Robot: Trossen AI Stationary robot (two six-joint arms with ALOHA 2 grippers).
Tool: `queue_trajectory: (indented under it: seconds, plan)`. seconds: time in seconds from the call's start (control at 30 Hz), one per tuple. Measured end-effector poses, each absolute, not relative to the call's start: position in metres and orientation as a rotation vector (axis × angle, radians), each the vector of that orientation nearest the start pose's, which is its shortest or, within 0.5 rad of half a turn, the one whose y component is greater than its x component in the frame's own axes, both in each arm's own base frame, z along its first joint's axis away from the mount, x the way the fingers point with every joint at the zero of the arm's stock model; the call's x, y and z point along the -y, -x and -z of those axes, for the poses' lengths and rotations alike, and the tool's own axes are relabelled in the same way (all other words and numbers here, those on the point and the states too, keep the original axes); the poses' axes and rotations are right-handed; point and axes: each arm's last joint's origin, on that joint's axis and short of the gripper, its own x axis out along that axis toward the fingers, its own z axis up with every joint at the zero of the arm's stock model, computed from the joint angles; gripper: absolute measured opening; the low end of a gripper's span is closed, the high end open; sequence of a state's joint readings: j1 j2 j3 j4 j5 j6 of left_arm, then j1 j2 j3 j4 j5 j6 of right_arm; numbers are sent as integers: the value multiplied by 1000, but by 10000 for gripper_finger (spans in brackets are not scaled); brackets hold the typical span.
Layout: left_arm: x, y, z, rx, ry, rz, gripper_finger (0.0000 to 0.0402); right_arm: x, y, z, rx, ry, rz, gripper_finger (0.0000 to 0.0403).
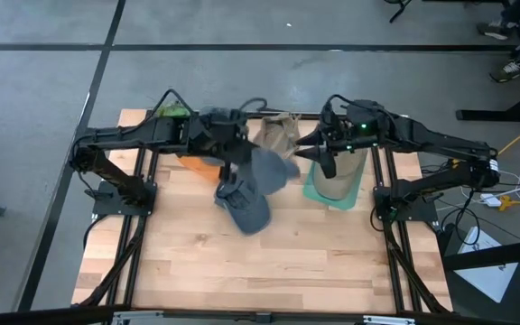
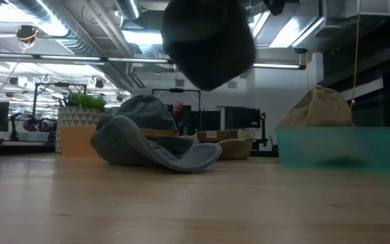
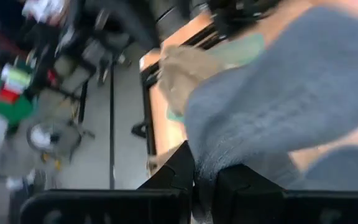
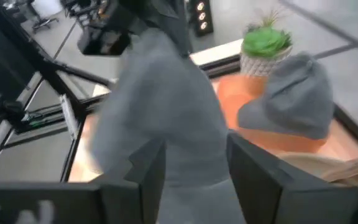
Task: Pick & Place hat
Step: Put the gray cap into the orange bin
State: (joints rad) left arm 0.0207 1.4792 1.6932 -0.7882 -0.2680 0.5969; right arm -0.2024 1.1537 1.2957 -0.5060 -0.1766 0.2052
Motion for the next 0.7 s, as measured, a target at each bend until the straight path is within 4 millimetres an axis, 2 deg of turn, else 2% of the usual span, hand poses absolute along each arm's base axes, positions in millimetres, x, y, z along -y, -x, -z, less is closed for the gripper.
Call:
queue_trajectory:
  seconds: [0.2,0.4,0.7]
  plan:
    - [2,-303,-426,-618,-721,-29,17,44,-263,-390,-382,-283,-127,209]
    - [12,-303,-426,-601,-718,13,18,46,-294,-376,-355,-301,-282,223]
    - [16,-303,-425,-599,-724,16,18,50,-318,-361,-341,-303,-319,224]
